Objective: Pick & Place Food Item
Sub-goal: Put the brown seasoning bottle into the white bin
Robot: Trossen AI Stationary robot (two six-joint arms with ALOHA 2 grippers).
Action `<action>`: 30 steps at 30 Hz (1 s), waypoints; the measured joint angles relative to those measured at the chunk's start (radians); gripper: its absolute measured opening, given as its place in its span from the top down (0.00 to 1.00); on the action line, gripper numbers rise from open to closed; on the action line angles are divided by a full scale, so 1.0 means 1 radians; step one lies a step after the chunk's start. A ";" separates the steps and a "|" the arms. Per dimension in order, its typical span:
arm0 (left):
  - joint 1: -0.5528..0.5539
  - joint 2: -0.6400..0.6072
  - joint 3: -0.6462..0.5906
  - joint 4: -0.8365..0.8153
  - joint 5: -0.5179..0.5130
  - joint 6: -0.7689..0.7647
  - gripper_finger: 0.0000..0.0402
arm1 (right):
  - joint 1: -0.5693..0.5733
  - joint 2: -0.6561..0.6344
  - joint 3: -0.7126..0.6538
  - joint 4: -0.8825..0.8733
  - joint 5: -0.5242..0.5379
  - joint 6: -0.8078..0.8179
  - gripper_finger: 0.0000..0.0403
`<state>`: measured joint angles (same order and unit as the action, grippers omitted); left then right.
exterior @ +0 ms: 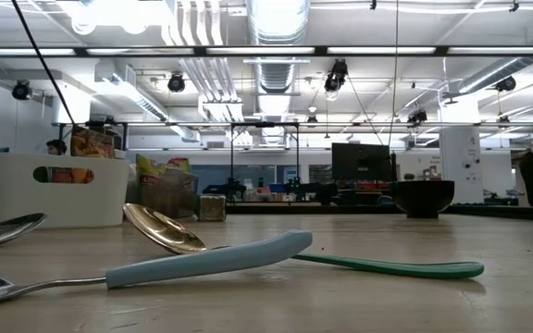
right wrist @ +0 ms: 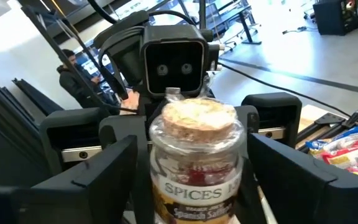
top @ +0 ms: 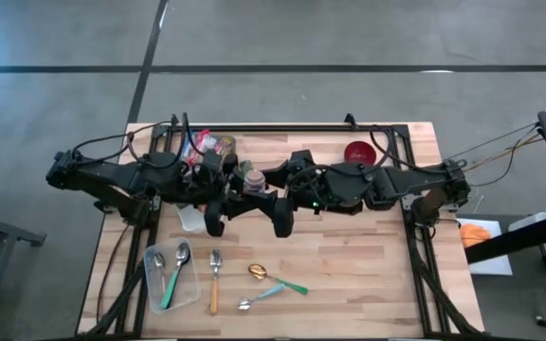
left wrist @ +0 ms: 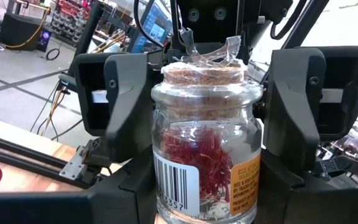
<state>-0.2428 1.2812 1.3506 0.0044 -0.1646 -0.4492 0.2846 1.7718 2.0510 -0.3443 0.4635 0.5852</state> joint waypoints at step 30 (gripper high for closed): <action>0.000 0.001 -0.001 -0.091 0.040 -0.137 0.14 | 0.000 -0.005 0.010 -0.127 -0.133 -0.236 0.55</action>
<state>-0.2424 1.2823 1.3495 -0.0864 -0.1242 -0.5858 0.2844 1.7669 2.0613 -0.4712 0.3310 0.3494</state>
